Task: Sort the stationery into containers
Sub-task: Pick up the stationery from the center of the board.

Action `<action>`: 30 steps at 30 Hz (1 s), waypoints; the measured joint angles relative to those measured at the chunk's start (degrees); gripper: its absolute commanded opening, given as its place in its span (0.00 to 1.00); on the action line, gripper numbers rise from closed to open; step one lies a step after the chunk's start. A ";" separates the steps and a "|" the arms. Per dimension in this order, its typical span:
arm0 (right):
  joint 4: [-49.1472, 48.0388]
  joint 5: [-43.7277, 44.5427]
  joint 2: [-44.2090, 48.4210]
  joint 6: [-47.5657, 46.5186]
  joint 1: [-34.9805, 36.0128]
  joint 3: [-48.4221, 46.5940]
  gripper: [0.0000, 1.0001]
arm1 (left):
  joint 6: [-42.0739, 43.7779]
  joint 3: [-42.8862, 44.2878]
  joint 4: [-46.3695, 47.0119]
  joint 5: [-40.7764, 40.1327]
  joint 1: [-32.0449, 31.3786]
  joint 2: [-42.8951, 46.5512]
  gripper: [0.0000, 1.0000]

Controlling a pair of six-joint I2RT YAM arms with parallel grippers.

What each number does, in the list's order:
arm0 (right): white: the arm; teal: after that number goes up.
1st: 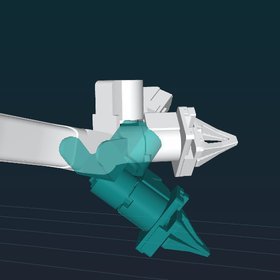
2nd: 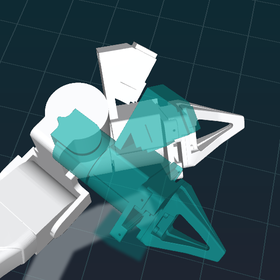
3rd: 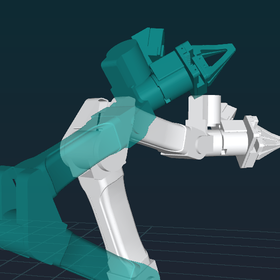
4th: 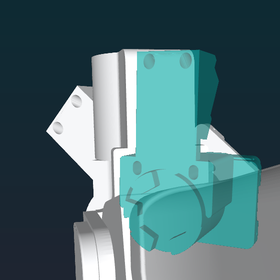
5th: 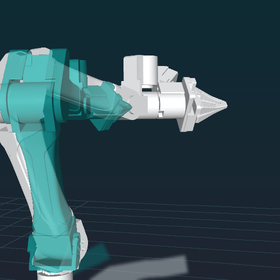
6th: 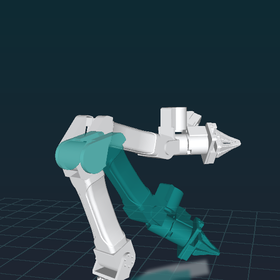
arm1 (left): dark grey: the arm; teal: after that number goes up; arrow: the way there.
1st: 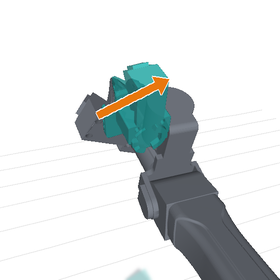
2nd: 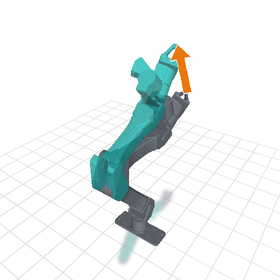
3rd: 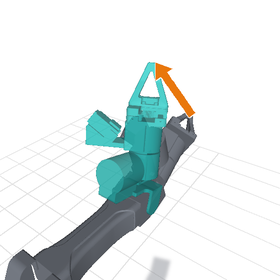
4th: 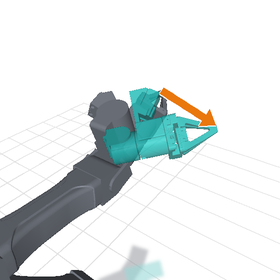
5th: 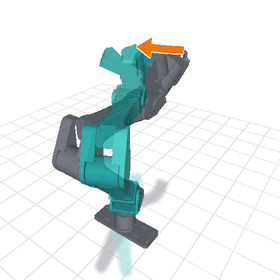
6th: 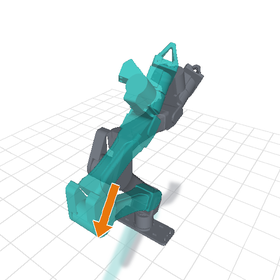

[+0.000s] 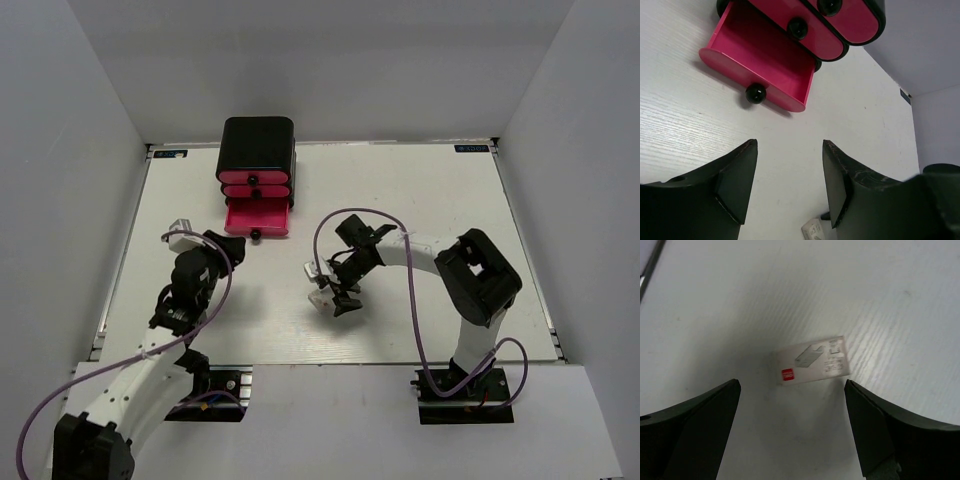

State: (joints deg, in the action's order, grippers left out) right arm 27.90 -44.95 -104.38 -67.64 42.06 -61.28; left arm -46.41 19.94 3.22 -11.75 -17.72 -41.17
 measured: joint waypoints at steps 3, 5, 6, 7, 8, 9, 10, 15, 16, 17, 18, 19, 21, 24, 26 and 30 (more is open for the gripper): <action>-1.99 1.55 -1.01 0.98 0.87 -2.03 0.90 | -0.90 -0.07 -3.28 -0.55 0.02 3.30 0.65; -3.15 2.69 -1.36 1.49 1.31 -2.93 0.90 | -1.27 -0.11 -4.85 -1.01 0.00 4.46 0.65; -3.50 3.17 -1.62 1.60 1.51 -3.37 0.90 | -1.51 -0.20 -5.46 -1.14 0.00 4.85 0.65; -3.91 3.69 -2.01 1.62 1.66 -3.80 0.90 | -1.70 -0.37 -6.08 -1.22 0.00 5.14 0.65; -3.91 4.17 -2.51 1.57 1.86 -4.17 0.90 | -1.79 -0.44 -6.60 -1.27 0.00 5.22 0.65; -3.91 4.35 -3.13 1.57 2.03 -4.68 0.90 | -1.92 -0.66 -7.13 -1.31 0.00 5.40 0.65; -3.80 4.52 -3.76 1.44 2.25 -5.03 0.90 | -2.10 -0.74 -7.61 -1.33 0.00 5.44 0.65; -3.06 4.81 -5.11 0.90 3.23 -5.35 0.90 | -2.40 -0.90 -8.87 -1.36 0.00 5.44 0.65; -2.97 4.76 -5.11 0.83 3.37 -5.35 0.89 | -2.54 -1.05 -8.85 -1.36 0.00 5.46 0.65; -2.97 4.79 -5.11 0.76 3.50 -5.35 0.86 | -2.60 -1.31 -8.83 -1.36 0.00 5.57 0.65; -2.97 4.81 -5.11 0.76 3.65 -5.35 0.79 | -2.78 -1.66 -8.96 -1.36 0.00 5.77 0.65; -2.99 4.83 -5.11 0.70 3.78 -5.35 0.72 | -2.86 -1.90 -9.29 -1.36 0.00 5.95 0.65; -2.75 4.96 -5.11 0.61 4.02 -5.49 0.51 | -3.23 -2.16 -9.44 -1.36 0.00 6.03 0.65; -1.42 5.79 -5.40 0.09 4.15 -6.73 0.34 | -3.69 -2.27 -9.62 -1.36 0.02 6.05 0.65; -0.61 6.51 -5.62 -0.13 4.13 -8.00 0.32 | -4.15 -2.47 -9.62 -1.36 0.00 6.12 0.65; -1.27 7.78 -5.62 1.44 3.80 -11.43 0.34 | -5.18 -3.74 -9.25 -1.36 0.00 6.16 0.65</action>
State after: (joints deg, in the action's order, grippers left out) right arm 26.63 -37.17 -110.00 -66.19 45.87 -72.71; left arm -51.59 16.21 -6.02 -13.10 -17.72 -35.00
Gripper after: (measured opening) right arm 0.601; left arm 0.646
